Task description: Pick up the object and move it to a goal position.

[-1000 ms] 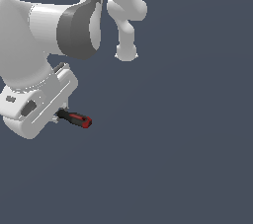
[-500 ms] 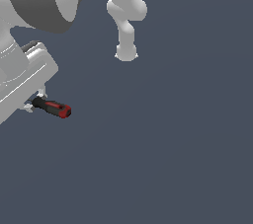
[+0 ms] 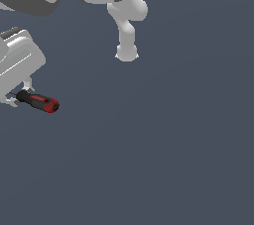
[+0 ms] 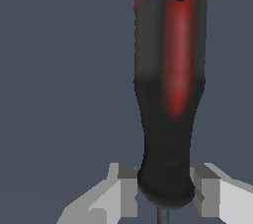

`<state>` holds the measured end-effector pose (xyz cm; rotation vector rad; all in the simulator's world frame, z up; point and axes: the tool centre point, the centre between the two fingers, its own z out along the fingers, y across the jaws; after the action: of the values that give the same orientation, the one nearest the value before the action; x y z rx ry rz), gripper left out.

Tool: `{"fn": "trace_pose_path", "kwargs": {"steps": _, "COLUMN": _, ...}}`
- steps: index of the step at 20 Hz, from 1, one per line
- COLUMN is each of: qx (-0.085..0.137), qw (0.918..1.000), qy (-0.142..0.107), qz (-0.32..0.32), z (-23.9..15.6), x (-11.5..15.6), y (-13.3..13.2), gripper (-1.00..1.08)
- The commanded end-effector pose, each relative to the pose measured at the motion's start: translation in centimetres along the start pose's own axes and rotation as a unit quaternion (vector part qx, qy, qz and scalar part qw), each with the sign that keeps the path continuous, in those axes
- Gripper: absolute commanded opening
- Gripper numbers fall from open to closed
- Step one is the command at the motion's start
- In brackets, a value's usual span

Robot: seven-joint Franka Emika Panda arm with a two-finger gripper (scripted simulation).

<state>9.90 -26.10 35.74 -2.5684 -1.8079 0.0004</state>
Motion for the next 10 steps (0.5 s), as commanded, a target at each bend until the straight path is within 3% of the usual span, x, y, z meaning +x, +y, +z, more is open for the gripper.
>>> {"fn": "trace_pose_path", "kwargs": {"steps": 1, "qx": 0.0, "qw": 1.0, "qy": 0.0, "qz": 0.0, "z": -0.45, "x": -0.21, "y": 0.12, "gripper": -1.0}}
{"fn": "trace_pose_path", "kwargs": {"steps": 10, "qx": 0.0, "qw": 1.0, "qy": 0.0, "qz": 0.0, "z": -0.95, "x": -0.48, "y": 0.3, "gripper": -1.0}}
